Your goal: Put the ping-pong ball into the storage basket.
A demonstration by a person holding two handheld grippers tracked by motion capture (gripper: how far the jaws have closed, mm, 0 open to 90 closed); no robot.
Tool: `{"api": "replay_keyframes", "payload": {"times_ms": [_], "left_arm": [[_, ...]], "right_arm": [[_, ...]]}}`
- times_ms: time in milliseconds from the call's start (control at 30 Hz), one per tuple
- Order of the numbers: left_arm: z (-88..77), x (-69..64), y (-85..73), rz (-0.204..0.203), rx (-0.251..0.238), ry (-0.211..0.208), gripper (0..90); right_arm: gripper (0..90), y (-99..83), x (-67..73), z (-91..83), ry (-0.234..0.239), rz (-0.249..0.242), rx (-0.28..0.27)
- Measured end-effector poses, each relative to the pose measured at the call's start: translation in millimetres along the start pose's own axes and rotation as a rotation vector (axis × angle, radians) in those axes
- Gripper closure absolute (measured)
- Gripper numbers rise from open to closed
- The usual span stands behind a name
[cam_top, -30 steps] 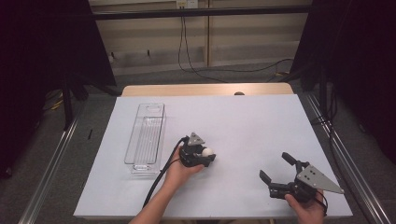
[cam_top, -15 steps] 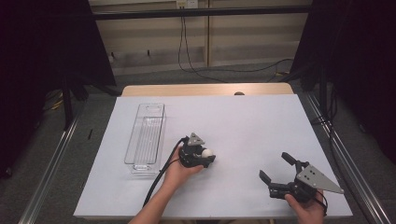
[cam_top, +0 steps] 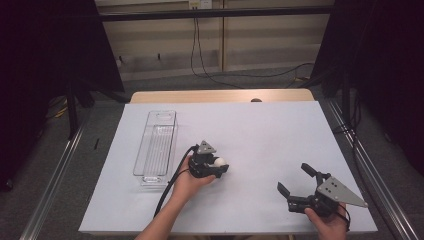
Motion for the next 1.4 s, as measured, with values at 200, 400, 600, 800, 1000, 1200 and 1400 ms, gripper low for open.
{"api": "replay_keyframes", "payload": {"times_ms": [200, 400, 600, 800, 1000, 1200, 1400], "left_arm": [[-4.6, -2.3, 4.3, 0.006, -0.011, -0.005, 51.1], [-8.6, -1.7, 6.5, -0.005, -0.014, -0.008, 51.1], [-12.2, -1.6, 6.8, -0.015, -0.025, -0.021, 51.1], [-18.8, 0.7, 7.7, -0.023, -0.033, -0.025, 51.1], [-24.1, 4.2, 7.4, -0.019, -0.021, -0.002, 51.1], [-29.6, 6.1, 7.9, -0.026, -0.042, -0.014, 51.1], [-38.2, 8.9, 9.2, -0.042, -0.06, -0.01, 51.1]], "right_arm": [[1.0, 0.2, 0.0, -0.1, 0.001, -0.004, -0.001], [1.1, 0.3, 0.1, -0.2, 0.0, -0.003, -0.001], [1.1, 0.2, -0.1, 0.0, -0.001, -0.005, -0.002], [1.1, 0.5, 0.5, -0.4, 0.005, -0.002, -0.004], [1.1, 0.3, 0.4, -0.3, 0.003, -0.005, -0.002], [1.1, 0.2, 0.3, 0.0, -0.005, -0.004, 0.0], [1.1, 0.3, 0.5, 0.3, -0.002, -0.008, 0.0]]}}
Point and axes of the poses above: each handheld gripper's, and its own axes: z roughly forward along the jaws, y roughly out of its top, x roughly to its left, the point moved 2 cm from there along z, roughly forward along the jaws, and after that the axes turned 9 degrees about -z, right-handed, at the moved point
